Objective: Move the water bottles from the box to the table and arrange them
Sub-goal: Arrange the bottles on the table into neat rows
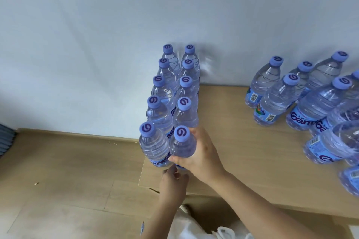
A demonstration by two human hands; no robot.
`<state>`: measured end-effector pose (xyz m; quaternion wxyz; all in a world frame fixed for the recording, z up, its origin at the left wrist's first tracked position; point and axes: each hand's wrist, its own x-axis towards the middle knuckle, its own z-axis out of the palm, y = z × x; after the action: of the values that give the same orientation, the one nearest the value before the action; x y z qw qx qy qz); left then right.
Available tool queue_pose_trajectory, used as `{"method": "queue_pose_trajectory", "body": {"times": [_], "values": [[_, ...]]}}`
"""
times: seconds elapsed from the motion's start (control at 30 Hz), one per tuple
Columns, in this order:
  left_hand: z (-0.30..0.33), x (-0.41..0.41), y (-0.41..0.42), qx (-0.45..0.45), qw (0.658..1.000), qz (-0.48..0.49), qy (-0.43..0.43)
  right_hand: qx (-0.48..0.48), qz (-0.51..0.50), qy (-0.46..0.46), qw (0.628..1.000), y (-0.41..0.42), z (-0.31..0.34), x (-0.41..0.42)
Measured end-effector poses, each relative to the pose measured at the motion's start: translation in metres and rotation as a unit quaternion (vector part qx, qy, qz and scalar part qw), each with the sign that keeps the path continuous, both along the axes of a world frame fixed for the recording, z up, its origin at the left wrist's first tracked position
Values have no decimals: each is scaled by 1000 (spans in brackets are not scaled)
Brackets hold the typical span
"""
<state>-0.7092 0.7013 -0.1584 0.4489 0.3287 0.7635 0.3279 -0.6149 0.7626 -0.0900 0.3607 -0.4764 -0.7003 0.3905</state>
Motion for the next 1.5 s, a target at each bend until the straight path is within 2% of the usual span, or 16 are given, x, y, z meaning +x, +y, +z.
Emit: {"method": "queue_pose_trajectory", "body": {"times": [0.33, 0.5, 0.6, 0.7, 0.87, 1.0, 1.17, 1.3, 1.5], "values": [[-3, 3, -1, -12, 1000, 11, -22, 39, 41, -20, 998, 5, -2, 2], [6, 23, -6, -57, 998, 19, -22, 48, 64, -45, 996, 1, 1, 15], [17, 47, -5, -58, 996, -36, -52, 51, 19, -41, 998, 1, 4, 38], [26, 76, 8, -46, 993, -90, -63, 51, -79, -30, 995, 9, 3, 76], [37, 115, 40, -32, 987, -141, -68, 33, -229, -17, 973, 32, 0, 142], [39, 138, 64, -44, 983, -162, -73, -5, -295, 2, 955, 63, -5, 178], [36, 146, 92, -39, 981, -162, -96, -39, -325, 12, 945, 106, -8, 187], [33, 149, 113, -28, 980, -159, -119, -23, -351, 20, 936, 133, -8, 176], [24, 147, 125, 2, 983, -138, -119, -27, -374, 55, 925, 140, -15, 178]]}}
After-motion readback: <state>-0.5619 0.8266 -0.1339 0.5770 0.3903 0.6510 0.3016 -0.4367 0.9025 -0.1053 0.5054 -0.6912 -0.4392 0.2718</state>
